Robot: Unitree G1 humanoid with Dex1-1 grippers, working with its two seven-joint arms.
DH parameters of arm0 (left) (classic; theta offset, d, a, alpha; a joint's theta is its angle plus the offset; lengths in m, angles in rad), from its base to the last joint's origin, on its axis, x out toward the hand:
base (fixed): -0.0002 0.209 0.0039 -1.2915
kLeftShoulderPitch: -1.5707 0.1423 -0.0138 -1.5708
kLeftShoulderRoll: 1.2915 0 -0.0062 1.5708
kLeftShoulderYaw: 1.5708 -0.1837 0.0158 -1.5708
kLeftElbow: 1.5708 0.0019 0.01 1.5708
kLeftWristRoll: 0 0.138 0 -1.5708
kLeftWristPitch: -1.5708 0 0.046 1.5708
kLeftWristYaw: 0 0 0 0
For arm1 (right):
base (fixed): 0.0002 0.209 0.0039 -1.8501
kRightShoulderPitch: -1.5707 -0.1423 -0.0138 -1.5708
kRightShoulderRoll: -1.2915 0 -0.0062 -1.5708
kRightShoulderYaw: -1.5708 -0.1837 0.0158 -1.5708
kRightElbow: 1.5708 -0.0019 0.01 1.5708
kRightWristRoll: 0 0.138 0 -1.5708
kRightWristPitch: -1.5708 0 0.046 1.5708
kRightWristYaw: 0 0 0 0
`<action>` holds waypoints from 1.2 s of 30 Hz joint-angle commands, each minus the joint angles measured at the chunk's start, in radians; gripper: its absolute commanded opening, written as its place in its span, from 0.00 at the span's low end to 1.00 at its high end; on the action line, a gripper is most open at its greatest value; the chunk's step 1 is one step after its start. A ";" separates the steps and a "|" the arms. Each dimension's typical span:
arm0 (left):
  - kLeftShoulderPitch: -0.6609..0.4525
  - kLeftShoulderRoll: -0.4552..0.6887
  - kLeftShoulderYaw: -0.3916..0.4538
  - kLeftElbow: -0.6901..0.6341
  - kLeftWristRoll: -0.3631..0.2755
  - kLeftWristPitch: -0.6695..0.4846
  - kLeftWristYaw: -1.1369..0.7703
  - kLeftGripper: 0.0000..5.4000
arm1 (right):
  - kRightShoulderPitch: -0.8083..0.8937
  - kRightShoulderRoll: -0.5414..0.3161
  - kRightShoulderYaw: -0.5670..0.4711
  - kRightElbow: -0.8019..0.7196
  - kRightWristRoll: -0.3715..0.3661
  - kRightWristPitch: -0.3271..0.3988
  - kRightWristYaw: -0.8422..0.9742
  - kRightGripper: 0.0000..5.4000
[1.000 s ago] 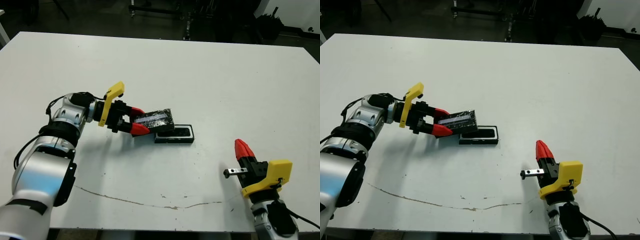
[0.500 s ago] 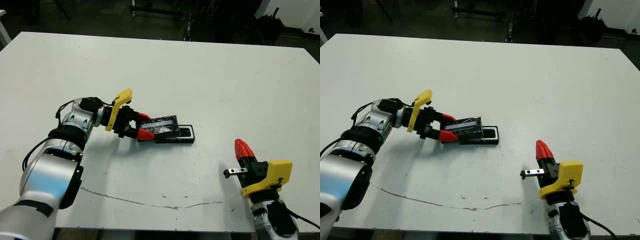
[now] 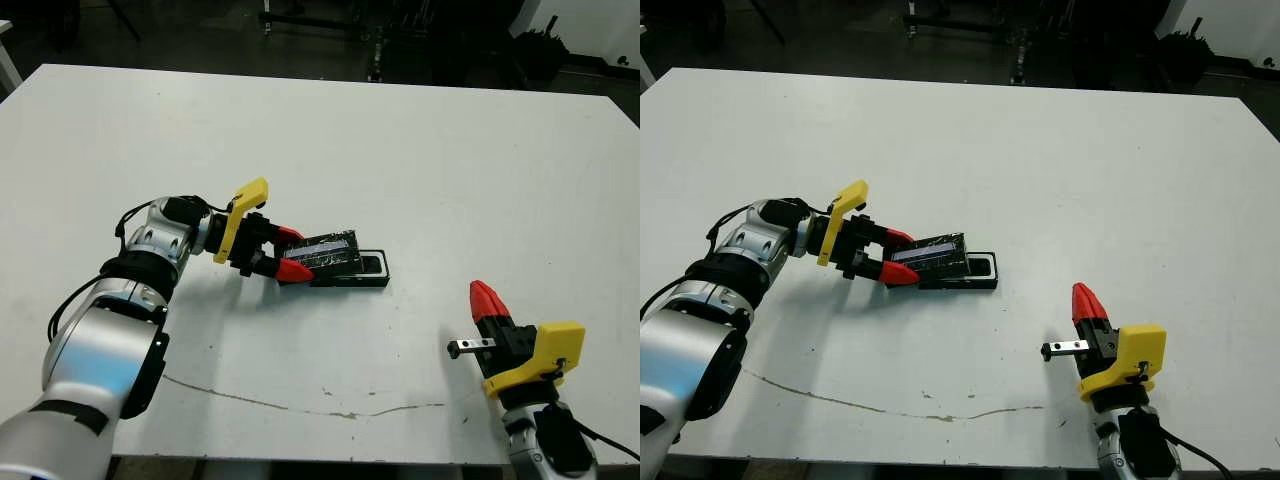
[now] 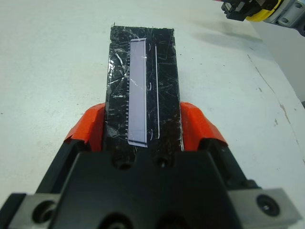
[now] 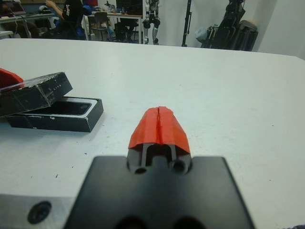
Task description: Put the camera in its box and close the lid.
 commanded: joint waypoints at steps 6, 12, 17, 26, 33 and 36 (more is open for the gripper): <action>0.016 -0.073 -0.058 0.031 0.060 -0.010 0.027 0.58 | 0.002 -0.006 -0.009 0.003 0.005 -0.004 -0.008 0.00; 0.001 -0.119 -0.079 0.055 0.088 -0.027 0.057 0.58 | -0.001 -0.015 -0.016 0.007 0.005 -0.019 0.001 0.00; -0.011 -0.146 -0.090 0.061 0.100 -0.022 0.066 0.58 | -0.004 -0.016 -0.021 0.007 0.014 -0.011 0.007 0.00; -0.033 -0.180 -0.095 0.079 0.114 0.023 0.095 0.58 | -0.006 -0.016 -0.022 0.014 0.016 -0.021 0.012 0.00; -0.046 -0.214 -0.102 0.087 0.132 0.009 0.124 0.58 | -0.002 -0.010 -0.024 0.011 0.015 -0.017 0.007 0.00; -0.051 -0.229 -0.110 0.090 0.146 -0.021 0.132 0.58 | 0.001 -0.010 -0.024 0.008 0.012 -0.018 0.004 0.00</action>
